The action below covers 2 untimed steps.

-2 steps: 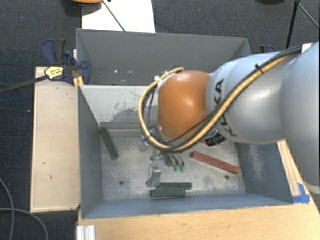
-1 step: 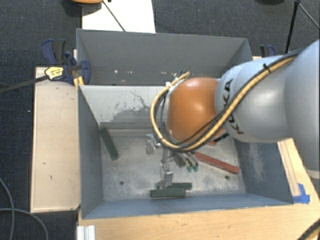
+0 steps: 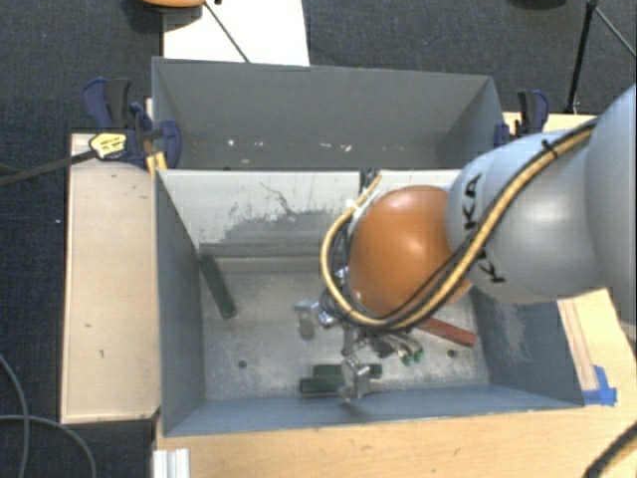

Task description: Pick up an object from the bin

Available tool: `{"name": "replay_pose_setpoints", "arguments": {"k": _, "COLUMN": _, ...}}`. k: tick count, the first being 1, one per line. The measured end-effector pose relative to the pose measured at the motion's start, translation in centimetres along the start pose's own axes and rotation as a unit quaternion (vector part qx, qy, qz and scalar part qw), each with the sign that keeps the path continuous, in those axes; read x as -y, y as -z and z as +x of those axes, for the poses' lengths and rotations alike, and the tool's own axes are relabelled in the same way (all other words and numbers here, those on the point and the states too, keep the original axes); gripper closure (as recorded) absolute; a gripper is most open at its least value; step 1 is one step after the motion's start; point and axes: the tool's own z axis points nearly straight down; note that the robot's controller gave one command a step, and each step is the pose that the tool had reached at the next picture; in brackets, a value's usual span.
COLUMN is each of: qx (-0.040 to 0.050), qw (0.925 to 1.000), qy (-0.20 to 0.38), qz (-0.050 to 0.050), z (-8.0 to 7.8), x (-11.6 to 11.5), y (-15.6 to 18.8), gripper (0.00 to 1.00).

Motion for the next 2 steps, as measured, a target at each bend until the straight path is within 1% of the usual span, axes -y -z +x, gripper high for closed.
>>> {"name": "replay_pose_setpoints", "arguments": {"k": 1, "qx": 0.0015, "qw": 0.9894, "qy": 0.145, "qz": 0.000, "z": -2.21, "x": 1.15, "y": -4.01, "gripper": 1.00}}
{"name": "replay_pose_setpoints", "arguments": {"k": 2, "qx": 0.0053, "qw": 0.9897, "qy": 0.143, "qz": 0.001, "z": -2.41, "x": 1.19, "y": -3.90, "gripper": 0.00}}
